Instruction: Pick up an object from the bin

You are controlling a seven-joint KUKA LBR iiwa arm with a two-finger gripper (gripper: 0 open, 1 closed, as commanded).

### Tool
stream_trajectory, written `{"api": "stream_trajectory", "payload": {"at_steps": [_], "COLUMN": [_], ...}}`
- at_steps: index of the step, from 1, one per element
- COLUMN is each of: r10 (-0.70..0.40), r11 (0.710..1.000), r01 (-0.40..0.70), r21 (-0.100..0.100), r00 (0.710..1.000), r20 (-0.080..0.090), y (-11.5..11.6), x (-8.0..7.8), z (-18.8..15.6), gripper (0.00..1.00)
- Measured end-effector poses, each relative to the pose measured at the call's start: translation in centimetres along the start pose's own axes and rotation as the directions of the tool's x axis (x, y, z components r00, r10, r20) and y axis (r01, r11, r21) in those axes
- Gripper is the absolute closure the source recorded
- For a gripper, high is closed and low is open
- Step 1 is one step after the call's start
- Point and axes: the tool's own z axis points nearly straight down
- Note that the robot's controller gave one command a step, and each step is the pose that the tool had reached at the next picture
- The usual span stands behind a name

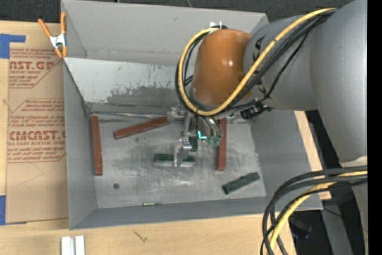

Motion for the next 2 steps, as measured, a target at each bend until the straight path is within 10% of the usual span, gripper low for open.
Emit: {"api": "stream_trajectory", "payload": {"at_steps": [2], "r10": [0.131], "r11": [0.991], "r01": [-0.131], "r21": [-0.001], "r00": [0.991], "r20": [0.007], "y": [-0.8], "x": [1.9], "z": [2.1], "gripper": [0.0]}}
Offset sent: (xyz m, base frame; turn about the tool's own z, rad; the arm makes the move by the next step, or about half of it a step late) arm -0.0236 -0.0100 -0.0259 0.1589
